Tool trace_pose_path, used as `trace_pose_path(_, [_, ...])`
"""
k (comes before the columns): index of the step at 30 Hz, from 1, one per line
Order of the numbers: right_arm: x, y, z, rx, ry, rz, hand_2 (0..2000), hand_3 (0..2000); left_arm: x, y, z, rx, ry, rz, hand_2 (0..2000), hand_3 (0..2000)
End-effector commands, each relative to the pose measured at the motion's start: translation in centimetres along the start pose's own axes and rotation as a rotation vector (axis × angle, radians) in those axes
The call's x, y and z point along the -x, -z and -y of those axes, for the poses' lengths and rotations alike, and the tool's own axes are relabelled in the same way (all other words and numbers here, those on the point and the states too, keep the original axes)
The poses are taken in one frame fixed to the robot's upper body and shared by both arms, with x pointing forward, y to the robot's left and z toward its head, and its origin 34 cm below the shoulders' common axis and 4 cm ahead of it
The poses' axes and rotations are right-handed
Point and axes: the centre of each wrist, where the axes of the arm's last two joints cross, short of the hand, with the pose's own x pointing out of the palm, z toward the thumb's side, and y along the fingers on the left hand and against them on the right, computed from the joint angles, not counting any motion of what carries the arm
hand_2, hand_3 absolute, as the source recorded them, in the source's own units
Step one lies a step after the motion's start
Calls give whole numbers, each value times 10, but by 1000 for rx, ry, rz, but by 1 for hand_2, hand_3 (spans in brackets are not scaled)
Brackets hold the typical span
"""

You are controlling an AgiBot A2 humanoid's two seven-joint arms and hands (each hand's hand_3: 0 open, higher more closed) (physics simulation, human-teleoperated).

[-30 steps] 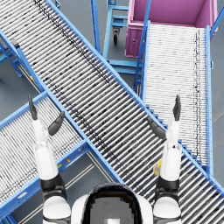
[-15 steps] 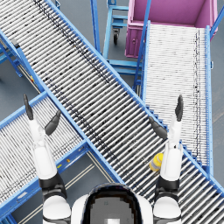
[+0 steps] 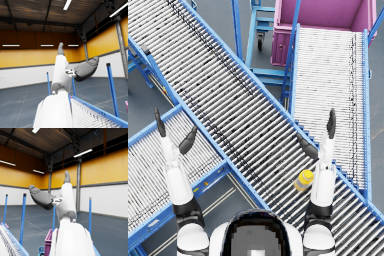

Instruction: Pick up the oil and place it on the left assembly line, put the cola on the right, and keep Sprite still

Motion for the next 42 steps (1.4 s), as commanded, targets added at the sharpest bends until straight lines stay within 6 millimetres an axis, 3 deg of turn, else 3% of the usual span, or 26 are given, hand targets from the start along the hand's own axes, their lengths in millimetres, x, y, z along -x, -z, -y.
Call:
trace_pose_path(1, [1, -4, 2, 18, 5, -2, 0, 0, 0, 0, 0, 1, 0, 0, 0, 0])
trace_pose_path(5, [1, -5, 3, 21, 7, 0, 0, 0, -2, -9, -7, -40, 6, 1, 0, 0])
trace_pose_path(15, [-5, 0, -11, -11, -11, 11, 0, 0, -5, -4, 1, -13, 18, 7, 0, 0])
trace_pose_path(32, [-2, -10, -9, 29, 5, 11, 0, 0, -3, -15, 1, -55, 7, 6, 0, 0])
trace_pose_path(42, [-8, -7, -21, 3, -12, 23, 0, 0, -5, -12, 7, -41, 12, 10, 0, 0])
